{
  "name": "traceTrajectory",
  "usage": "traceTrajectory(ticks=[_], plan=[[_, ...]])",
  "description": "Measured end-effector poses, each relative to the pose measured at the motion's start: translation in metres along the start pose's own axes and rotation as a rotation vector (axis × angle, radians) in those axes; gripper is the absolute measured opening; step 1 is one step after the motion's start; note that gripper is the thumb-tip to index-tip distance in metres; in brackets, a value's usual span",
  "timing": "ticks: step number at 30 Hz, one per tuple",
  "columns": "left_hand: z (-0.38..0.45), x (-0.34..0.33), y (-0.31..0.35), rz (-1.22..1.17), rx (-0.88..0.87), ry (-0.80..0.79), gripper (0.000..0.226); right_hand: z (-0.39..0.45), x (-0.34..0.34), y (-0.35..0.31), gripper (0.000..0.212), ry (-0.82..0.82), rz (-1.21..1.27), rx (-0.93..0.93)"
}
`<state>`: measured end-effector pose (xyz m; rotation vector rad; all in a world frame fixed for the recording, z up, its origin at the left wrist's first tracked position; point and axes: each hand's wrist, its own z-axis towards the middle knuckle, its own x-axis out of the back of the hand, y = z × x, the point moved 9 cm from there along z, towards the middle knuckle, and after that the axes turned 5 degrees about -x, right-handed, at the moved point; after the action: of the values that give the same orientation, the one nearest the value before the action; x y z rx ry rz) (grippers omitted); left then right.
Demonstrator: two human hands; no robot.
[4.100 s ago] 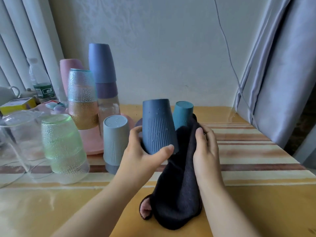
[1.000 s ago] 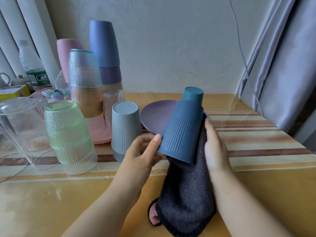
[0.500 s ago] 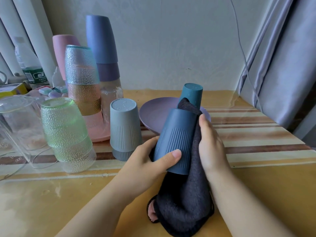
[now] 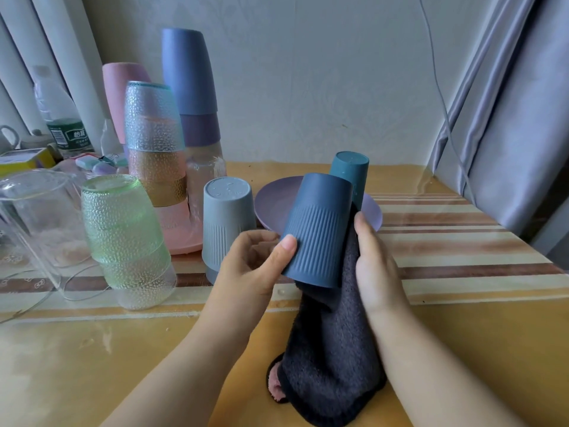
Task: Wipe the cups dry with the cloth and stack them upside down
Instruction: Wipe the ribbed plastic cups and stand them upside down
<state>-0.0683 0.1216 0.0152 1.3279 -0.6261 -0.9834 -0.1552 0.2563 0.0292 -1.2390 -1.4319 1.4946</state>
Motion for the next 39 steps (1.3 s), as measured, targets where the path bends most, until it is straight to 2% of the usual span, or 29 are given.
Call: traceTrajectory(ticks=[3,7,10,16,19,23,27,30,33,35,36,39], plan=[[-0.005,-0.006,0.009,0.19,-0.119,0.029,0.046,-0.004,0.0,-0.015,0.035,0.028,-0.135,0.154],[-0.01,-0.013,0.008,0.307,-0.118,-0.036,0.058,-0.007,-0.016,-0.012,0.029,-0.066,-0.178,0.234],[-0.01,-0.013,0.006,0.316,-0.084,-0.085,0.052,-0.007,-0.016,-0.012,0.026,-0.075,-0.152,0.235],[-0.017,-0.03,-0.01,0.114,0.129,-0.336,0.036,0.003,0.018,-0.013,0.024,0.101,-0.044,0.022],[-0.017,-0.034,-0.019,0.03,0.193,-0.404,0.046,0.005,0.025,-0.009,0.027,0.122,-0.017,-0.074],[-0.012,-0.034,-0.02,-0.163,0.244,-0.364,0.049,0.006,0.011,0.003,0.028,0.044,-0.011,-0.104],[-0.008,-0.025,-0.026,-0.196,0.289,-0.311,0.069,-0.003,0.002,0.007,0.031,-0.014,0.007,-0.117],[-0.004,-0.017,-0.021,-0.105,0.244,-0.173,0.061,0.0,0.009,-0.001,0.032,0.026,0.001,-0.058],[-0.001,-0.003,-0.006,0.084,0.016,0.007,0.049,0.002,0.013,-0.015,0.028,0.08,-0.036,0.088],[-0.005,-0.006,0.01,0.244,-0.134,0.011,0.044,-0.001,0.009,-0.021,0.026,0.073,-0.088,0.172],[-0.007,-0.009,0.013,0.298,-0.155,-0.001,0.044,-0.003,0.005,-0.022,0.027,0.06,-0.106,0.188],[-0.012,-0.016,0.011,0.36,-0.108,-0.071,0.048,-0.006,-0.009,-0.016,0.034,-0.026,-0.143,0.259]])
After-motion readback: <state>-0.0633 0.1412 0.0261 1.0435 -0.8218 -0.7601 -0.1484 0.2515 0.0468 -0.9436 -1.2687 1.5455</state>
